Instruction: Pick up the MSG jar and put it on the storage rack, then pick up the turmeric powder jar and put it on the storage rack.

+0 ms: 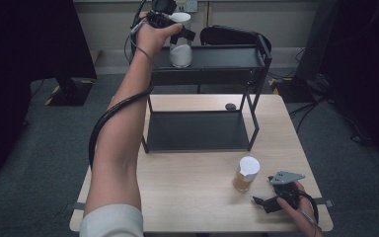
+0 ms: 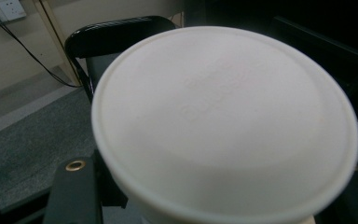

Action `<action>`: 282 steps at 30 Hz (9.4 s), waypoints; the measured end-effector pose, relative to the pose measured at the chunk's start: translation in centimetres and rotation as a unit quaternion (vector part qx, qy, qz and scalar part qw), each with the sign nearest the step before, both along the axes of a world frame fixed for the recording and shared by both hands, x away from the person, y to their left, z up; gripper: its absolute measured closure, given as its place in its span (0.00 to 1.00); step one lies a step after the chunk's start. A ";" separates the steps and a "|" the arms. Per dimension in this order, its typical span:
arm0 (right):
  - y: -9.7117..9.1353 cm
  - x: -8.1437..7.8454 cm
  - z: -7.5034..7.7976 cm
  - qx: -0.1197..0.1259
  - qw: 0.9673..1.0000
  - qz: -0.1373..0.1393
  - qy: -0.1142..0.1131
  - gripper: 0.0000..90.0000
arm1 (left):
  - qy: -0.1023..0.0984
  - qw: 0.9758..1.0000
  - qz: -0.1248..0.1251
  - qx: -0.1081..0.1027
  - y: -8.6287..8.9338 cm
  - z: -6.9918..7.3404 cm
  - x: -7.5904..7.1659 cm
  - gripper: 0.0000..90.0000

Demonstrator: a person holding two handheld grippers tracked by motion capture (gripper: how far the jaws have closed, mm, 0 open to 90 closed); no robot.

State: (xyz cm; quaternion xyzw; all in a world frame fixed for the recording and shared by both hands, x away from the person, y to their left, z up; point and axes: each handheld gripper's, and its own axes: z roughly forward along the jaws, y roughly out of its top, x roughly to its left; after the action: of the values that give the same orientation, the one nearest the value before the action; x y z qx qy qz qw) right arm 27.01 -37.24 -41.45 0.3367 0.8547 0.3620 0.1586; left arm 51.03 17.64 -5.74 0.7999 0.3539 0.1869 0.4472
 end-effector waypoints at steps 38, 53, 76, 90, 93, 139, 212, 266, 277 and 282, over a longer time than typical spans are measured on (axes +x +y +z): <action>0.0 0.0 0.0 0.000 1.000 0.001 -0.001 0.00 | -0.006 0.997 0.028 -0.072 2.4 -3.3 -5.6 0.00; 0.0 0.0 0.0 0.000 1.000 -0.001 -0.001 0.00 | -0.003 0.997 -0.007 -0.077 2.7 -6.1 -7.3 0.01; 0.1 -0.1 0.0 0.000 1.000 -0.003 -0.001 0.00 | -0.004 0.994 -0.061 -0.091 3.2 -11.2 -8.4 0.01; 0.1 -0.2 -0.1 0.001 1.000 -0.003 -0.002 0.00 | 0.006 0.992 -0.076 -0.100 3.6 -14.1 -8.6 0.01; 0.1 -0.2 -0.1 0.001 1.000 -0.003 -0.002 0.00 | 0.006 0.992 -0.077 -0.100 3.7 -14.6 -8.8 0.01; 0.1 -0.2 -0.1 0.000 1.000 -0.004 -0.002 0.00 | 0.044 0.988 -0.101 -0.108 5.2 -25.0 -10.2 0.01; 0.1 -0.2 -0.1 0.000 1.000 -0.006 -0.002 0.00 | 0.062 0.996 -0.038 -0.057 10.8 -35.3 -18.2 0.01; 0.1 -0.2 0.0 0.000 1.000 -0.005 -0.001 0.00 | 0.057 0.995 -0.026 0.073 9.4 -36.2 -20.4 0.00; 0.4 0.0 0.0 0.006 1.000 0.016 -0.010 0.01 | 0.057 0.995 -0.026 0.073 9.4 -36.2 -20.4 0.00; 0.7 0.3 0.2 0.019 1.000 0.022 -0.009 0.01 | 0.057 0.995 -0.026 0.073 9.4 -36.2 -20.4 0.00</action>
State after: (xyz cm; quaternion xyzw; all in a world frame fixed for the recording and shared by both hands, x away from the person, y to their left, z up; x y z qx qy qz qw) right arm 27.33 -36.53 -41.30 0.3173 0.8534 0.3844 0.1524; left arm 30.63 27.06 -41.92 0.8485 0.3439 0.1545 0.3715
